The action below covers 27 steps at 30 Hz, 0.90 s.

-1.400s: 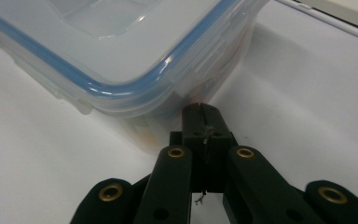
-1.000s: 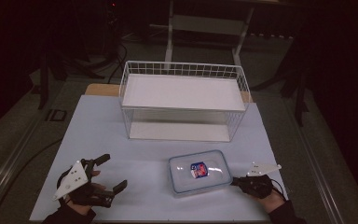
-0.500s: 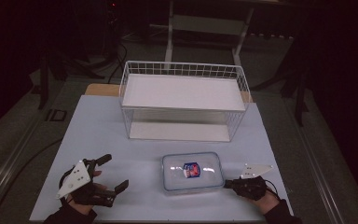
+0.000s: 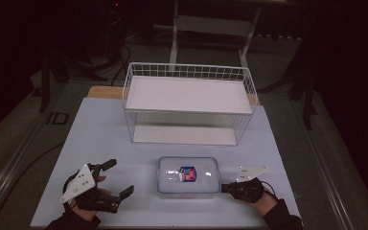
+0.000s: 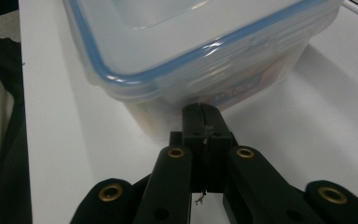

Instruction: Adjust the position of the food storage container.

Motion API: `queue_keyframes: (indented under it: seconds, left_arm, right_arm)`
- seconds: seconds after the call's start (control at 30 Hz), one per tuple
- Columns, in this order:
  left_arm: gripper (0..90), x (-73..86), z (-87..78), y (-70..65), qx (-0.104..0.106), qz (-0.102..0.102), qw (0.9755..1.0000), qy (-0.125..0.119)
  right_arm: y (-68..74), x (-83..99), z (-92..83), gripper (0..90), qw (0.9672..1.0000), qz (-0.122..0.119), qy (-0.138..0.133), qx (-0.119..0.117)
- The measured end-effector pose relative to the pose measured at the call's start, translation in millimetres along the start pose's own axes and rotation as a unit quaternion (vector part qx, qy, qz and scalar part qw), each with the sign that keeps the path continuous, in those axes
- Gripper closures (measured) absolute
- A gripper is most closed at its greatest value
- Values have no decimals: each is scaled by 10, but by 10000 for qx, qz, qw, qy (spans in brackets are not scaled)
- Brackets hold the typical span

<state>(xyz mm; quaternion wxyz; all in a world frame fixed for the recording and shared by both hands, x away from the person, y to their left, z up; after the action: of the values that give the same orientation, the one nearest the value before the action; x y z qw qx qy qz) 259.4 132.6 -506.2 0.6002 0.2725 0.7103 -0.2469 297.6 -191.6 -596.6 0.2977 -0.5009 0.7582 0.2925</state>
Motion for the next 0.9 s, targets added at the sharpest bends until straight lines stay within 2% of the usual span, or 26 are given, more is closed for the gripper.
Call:
queue_keyframes:
  seconds: [0.27,0.4,0.5,0.63,0.67,0.7,0.73,0.8,0.83,0.87,0.9]
  left_arm:
    - [5,8,5,-15,52,-28,10000,17]
    - [5,9,2,-26,87,-54,9999,24]
    - [5,-6,-7,-33,110,-109,9999,15]
    - [5,-19,-9,-61,160,-174,9997,32]
    - [5,-5,10,-64,144,-197,9996,133]
    - [5,13,35,-65,128,-201,9993,280]
    - [5,13,35,-65,128,-201,9993,280]
    - [5,19,76,-90,189,-272,9980,537]
    - [5,19,76,-90,189,-272,9980,537]
    - [5,-2,98,-119,248,-317,9968,698]
    - [5,-2,98,-119,248,-317,9968,698]
  right_arm:
    - [5,-112,203,900,9996,-185,203,-111]
    - [-23,-127,242,900,9996,-148,203,-87]
    - [-62,-117,195,894,9998,-68,166,7]
    - [-97,-145,64,831,9999,31,-21,121]
    - [-106,-182,-28,801,9996,50,-155,245]
    - [-79,-284,-198,731,9980,80,-456,437]
    - [-59,-326,-254,693,9972,117,-575,462]
    - [-2,-413,-346,631,9956,157,-792,475]
    - [-2,-413,-346,631,9956,157,-792,475]
    - [73,-505,-413,469,9939,55,-979,502]
    - [73,-505,-413,469,9939,55,-979,502]
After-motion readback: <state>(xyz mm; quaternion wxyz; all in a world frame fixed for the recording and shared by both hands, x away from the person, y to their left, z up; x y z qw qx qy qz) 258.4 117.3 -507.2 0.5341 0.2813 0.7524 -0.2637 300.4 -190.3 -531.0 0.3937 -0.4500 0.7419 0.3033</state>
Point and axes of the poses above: each handheld gripper's, and its own axes: z roughly forward along the jaws, x roughly out of its underside, y roughly to its left, the point moved 10 cm from there along z, roughly forward along the jaws, and after that the axes turned 5 degrees about -x, right-handed, at the moved point
